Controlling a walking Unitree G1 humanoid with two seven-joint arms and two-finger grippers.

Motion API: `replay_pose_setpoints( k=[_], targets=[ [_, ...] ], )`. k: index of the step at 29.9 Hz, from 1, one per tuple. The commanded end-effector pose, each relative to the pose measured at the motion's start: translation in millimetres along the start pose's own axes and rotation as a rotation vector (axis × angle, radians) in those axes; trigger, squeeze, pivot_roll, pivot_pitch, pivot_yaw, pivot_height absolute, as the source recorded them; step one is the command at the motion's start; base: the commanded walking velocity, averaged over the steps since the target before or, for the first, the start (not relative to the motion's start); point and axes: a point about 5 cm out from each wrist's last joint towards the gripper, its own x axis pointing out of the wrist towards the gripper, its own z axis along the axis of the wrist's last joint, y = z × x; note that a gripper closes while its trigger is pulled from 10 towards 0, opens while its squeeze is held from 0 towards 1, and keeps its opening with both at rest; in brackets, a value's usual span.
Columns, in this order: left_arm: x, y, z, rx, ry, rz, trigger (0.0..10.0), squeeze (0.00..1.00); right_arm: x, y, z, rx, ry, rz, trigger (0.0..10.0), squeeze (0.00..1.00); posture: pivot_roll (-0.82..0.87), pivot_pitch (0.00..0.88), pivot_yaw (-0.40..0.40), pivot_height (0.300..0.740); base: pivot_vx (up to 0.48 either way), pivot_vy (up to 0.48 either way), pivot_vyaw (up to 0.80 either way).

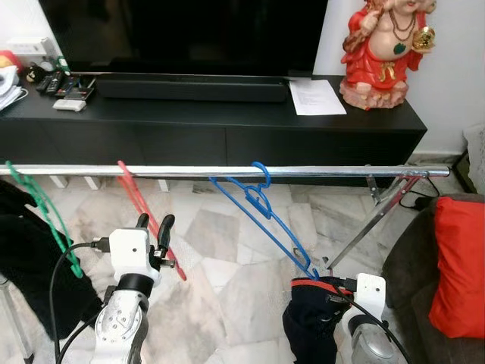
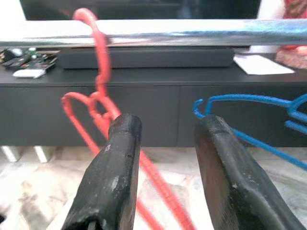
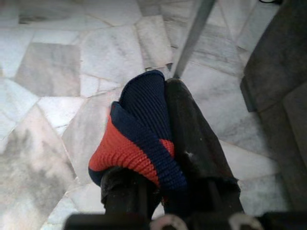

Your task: Hang hanger

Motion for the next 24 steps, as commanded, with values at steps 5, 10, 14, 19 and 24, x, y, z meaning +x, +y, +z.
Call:
replay_pose_setpoints(
  k=[5, 10, 14, 19, 24],
  targets=[
    [15.4, 5.0, 6, 0.026, 0.014, 0.062, 10.0, 0.0, -1.0, 0.2, -1, -0.014, -0.001, 0.007, 10.0, 0.0, 0.02, 0.167, -0.021, 0.74, 0.0, 0.0, 0.0],
    [27.4, 3.8, 10, 0.027, 0.013, 0.056, 10.0, 0.0, -0.9, 0.4, -1, -0.019, 0.001, 0.009, 10.0, 0.0, 0.02, 0.164, -0.02, 0.74, 0.0, 0.0, 0.0],
    [38.3, 4.6, 12, 0.039, 0.033, 0.083, 10.0, 0.0, -0.7, 0.8, -1, -0.024, 0.002, 0.013, 10.0, 0.0, 0.02, 0.161, -0.021, 0.74, 0.0, 0.0, 0.0],
    [43.8, 4.6, 11, 0.03, 0.052, 0.095, 10.0, 0.0, -0.6, 1.2, -1, -0.027, 0.001, 0.016, 10.0, 0.0, 0.02, 0.163, -0.021, 0.74, 0.0, 0.0, 0.0],
    [52.1, 3.9, 14, 0.012, 0.062, 0.114, 10.0, 1.0, -0.6, 1.9, -1, -0.032, 0.002, 0.018, 10.0, 0.0, 0.02, 0.165, -0.024, 0.74, 0.0, 0.0, 0.0]
  ],
)
